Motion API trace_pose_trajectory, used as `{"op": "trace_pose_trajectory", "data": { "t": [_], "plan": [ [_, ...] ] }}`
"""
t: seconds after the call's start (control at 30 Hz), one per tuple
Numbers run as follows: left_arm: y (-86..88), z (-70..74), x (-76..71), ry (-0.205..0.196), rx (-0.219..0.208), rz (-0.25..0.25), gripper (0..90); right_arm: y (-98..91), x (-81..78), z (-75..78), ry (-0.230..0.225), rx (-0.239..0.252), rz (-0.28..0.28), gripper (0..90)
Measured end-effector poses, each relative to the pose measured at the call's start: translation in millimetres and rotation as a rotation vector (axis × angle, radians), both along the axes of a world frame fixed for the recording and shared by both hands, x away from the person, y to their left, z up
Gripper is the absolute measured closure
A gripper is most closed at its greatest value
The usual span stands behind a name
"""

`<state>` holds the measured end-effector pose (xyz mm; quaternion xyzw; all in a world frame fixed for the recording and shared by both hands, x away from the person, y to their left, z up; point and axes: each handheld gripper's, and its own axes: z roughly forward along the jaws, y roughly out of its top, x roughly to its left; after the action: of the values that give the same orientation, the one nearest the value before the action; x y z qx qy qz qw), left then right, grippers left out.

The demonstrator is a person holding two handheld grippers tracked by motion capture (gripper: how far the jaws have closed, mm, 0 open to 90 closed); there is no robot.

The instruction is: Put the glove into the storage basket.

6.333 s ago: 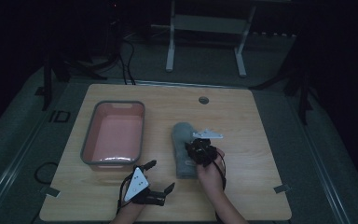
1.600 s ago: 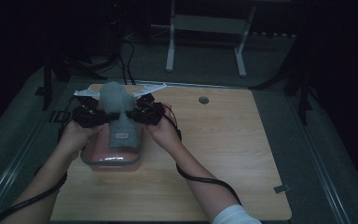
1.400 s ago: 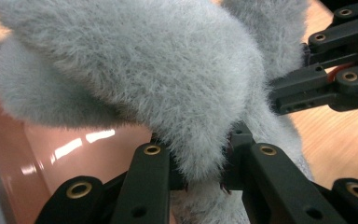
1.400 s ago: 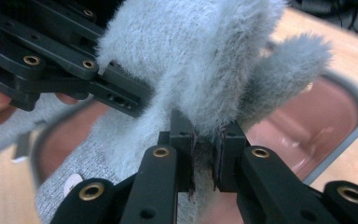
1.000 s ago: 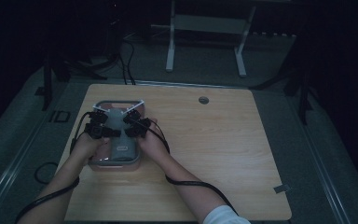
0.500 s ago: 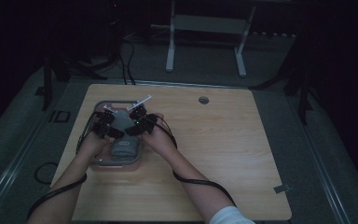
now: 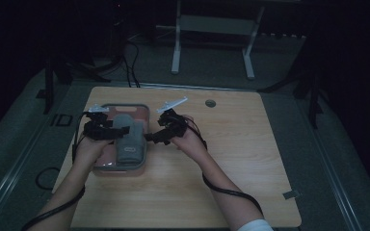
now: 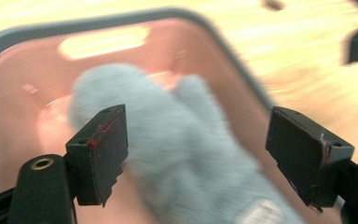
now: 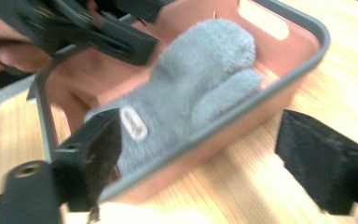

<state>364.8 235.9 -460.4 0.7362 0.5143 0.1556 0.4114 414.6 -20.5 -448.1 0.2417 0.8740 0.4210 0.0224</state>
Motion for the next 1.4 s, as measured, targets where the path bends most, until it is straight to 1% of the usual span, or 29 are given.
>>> {"op": "trace_pose_trajectory", "data": {
  "t": [0.03, 0.07, 0.1, 0.13, 0.17, 0.2, 0.3, 0.4, 0.43, 0.47, 0.53, 0.6, 0.63, 0.67, 0.7, 0.73, 0.77, 0.83, 0.87, 0.9, 0.97, 1.03, 1.07, 1.1, 1.17, 1.23, 1.33, 1.4],
  "plan": [
    [0.0, 0.0, 0.0, 0.0, 0.0, 0.0, 18.8, 0.0, 0.0, 0.0, 0.0, 0.0, 0.0, 14.5],
    [-9.1, 3.4, -11.7, -0.035, -0.007, -0.036, 17.1, -9.7, -4.1, 1.0, -0.007, 0.002, 0.018, 14.2],
    [-13.9, 4.1, -16.6, -0.047, -0.01, -0.06, 17.1, -14.2, -6.2, 1.2, -0.015, -0.002, 0.02, 14.2],
    [-19.0, 4.3, -20.8, -0.049, -0.012, -0.085, 16.7, -18.2, -8.4, 1.2, -0.028, -0.003, 0.023, 14.2],
    [-19.0, 4.3, -20.8, -0.049, -0.012, -0.085, 15.5, -21.7, -10.3, 1.0, -0.032, 0.0, 0.03, 14.0],
    [-29.2, 4.3, -28.3, -0.057, -0.019, -0.13, 15.4, -24.9, -12.0, 0.7, -0.032, -0.002, 0.031, 14.0],
    [-43.6, 4.5, -39.5, -0.072, -0.019, -0.182, 15.1, -33.3, -16.7, -2.1, -0.044, -0.003, 0.036, 14.1],
    [-57.2, 4.8, -50.5, -0.1, 0.0, -0.222, 15.1, -42.3, -21.5, -6.4, -0.056, -0.011, 0.034, 14.1],
    [-57.2, 4.8, -50.5, -0.1, 0.0, -0.222, 15.1, -42.3, -21.5, -6.4, -0.056, -0.011, 0.034, 14.1],
    [-65.5, 4.5, -56.5, -0.109, 0.01, -0.248, 15.1, -48.1, -24.5, -9.2, -0.057, -0.01, 0.037, 14.1],
    [-73.1, 3.7, -61.7, -0.111, 0.008, -0.269, 15.1, -53.4, -27.4, -12.6, -0.059, -0.018, 0.04, 14.1],
    [-80.6, 2.0, -67.0, -0.119, 0.009, -0.295, 15.1, -59.2, -29.5, -16.4, -0.052, -0.025, 0.036, 14.1],
    [-84.2, 0.4, -69.4, -0.121, 0.006, -0.303, 15.1, -62.3, -30.4, -18.4, -0.049, -0.027, 0.036, 14.1],
    [-84.2, 0.4, -69.4, -0.121, 0.006, -0.303, 15.1, -62.3, -30.4, -18.4, -0.049, -0.027, 0.036, 14.1],
    [-87.5, -1.2, -71.7, -0.127, -0.005, -0.318, 15.1, -69.4, -32.5, -22.7, -0.05, -0.032, 0.03, 14.2],
    [-93.7, -4.9, -75.7, -0.148, -0.032, -0.365, 15.1, -73.1, -33.2, -24.8, -0.046, -0.033, 0.029, 14.2],
    [-96.1, -6.8, -77.3, -0.167, -0.041, -0.381, 15.1, -77.0, -34.2, -26.8, -0.039, -0.034, 0.024, 14.2],
    [-101.0, -10.2, -79.3, -0.173, -0.031, -0.396, 15.1, -84.8, -35.0, -30.7, -0.024, -0.011, 0.026, 14.3],
    [-103.0, -12.0, -80.5, -0.183, -0.045, -0.407, 15.1, -88.2, -35.7, -32.3, -0.019, -0.01, 0.023, 14.2],
    [-103.0, -12.0, -80.5, -0.183, -0.045, -0.407, 15.1, -91.2, -37.0, -33.6, -0.026, -0.014, 0.021, 14.2],
    [-111.1, -16.6, -84.0, -0.173, -0.046, -0.432, 15.1, -97.5, -39.4, -36.1, -0.035, -0.031, 0.016, 14.3],
    [-117.9, -19.6, -87.3, -0.163, -0.037, -0.455, 15.1, -104.5, -41.4, -38.5, -0.041, -0.045, 0.006, 14.3],
    [-117.9, -19.6, -87.3, -0.163, -0.037, -0.455, 15.1, -104.5, -41.4, -38.5, -0.041, -0.045, 0.006, 14.3],
    [-125.0, -22.8, -90.8, -0.156, -0.047, -0.479, 15.1, -112.0, -43.5, -41.3, -0.047, -0.051, 0.0, 14.3],
    [-132.2, -26.6, -93.7, -0.142, -0.059, -0.497, 15.1, -119.4, -45.6, -44.8, -0.048, -0.059, -0.001, 14.3],
    [-138.9, -31.0, -96.2, -0.139, -0.05, -0.52, 15.1, -126.9, -47.5, -49.1, -0.052, -0.068, 0.002, 14.3],
    [-147.0, -39.0, -98.6, -0.129, -0.024, -0.541, 15.1, -137.6, -50.7, -55.6, -0.055, -0.07, 0.009, 14.3],
    [-150.4, -44.4, -98.9, -0.119, -0.027, -0.551, 15.1, -144.3, -52.6, -59.6, -0.056, -0.071, 0.017, 14.2]
  ]
}}
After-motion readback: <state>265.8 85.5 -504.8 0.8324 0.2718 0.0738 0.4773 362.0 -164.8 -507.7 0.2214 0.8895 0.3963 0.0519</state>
